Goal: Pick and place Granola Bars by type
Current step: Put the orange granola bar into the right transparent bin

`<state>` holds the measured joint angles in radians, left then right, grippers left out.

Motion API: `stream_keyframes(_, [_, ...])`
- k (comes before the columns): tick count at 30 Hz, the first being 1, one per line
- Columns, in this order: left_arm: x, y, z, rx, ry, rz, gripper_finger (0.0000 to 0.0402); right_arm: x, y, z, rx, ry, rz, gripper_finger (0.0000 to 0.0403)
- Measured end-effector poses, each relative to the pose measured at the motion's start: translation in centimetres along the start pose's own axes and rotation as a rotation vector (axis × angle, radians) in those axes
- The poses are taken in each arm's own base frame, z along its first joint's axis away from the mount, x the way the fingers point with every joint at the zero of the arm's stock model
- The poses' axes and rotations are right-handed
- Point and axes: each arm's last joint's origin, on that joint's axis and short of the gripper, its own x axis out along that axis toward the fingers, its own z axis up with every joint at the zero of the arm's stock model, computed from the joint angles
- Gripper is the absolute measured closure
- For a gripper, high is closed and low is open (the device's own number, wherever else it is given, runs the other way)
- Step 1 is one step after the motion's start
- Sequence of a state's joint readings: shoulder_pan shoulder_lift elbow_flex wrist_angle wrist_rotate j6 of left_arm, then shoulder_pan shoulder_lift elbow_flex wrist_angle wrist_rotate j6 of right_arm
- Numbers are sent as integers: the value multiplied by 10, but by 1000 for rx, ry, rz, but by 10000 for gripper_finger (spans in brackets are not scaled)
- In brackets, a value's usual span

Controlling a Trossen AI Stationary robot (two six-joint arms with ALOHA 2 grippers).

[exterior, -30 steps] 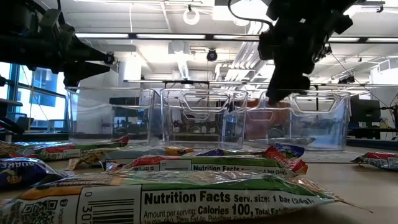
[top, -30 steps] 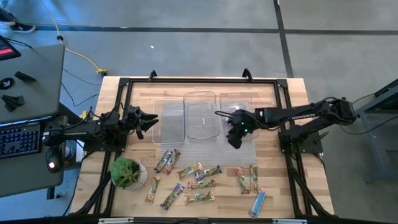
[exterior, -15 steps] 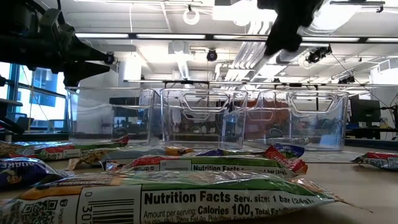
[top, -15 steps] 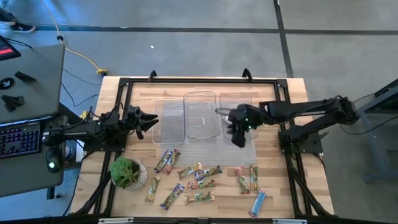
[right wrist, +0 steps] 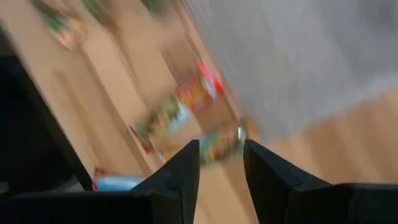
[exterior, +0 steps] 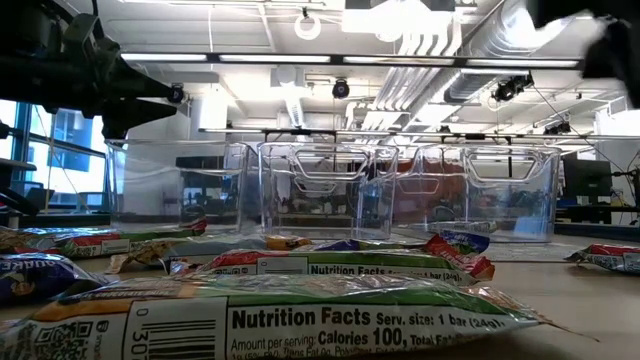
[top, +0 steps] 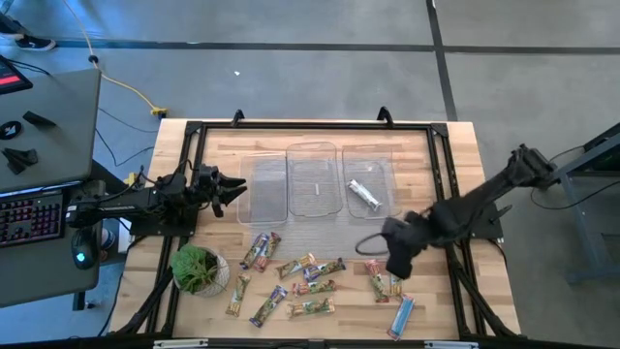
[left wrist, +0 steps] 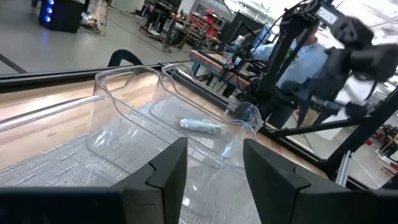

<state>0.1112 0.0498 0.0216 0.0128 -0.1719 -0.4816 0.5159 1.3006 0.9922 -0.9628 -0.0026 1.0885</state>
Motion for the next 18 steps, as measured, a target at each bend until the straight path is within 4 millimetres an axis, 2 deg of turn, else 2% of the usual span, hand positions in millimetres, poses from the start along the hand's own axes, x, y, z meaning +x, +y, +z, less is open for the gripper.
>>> stream_keyframes(5, [0, 0, 0, 1, 0, 0, 253, 42, -21, -26, 62, 85, -73, 295])
stream_keyframes(9, [0, 0, 0, -3, 0, 1, 253, 67, -40, -34, 59, 92, -95, 295])
stream_keyframes(15, [0, 0, 0, -24, -1, 2, 253, 88, -56, -34, 43, 68, -58, 295])
stream_keyframes(18, [0, 0, 0, -25, -1, 2, 253, 92, -56, -32, 20, 46, -12, 295])
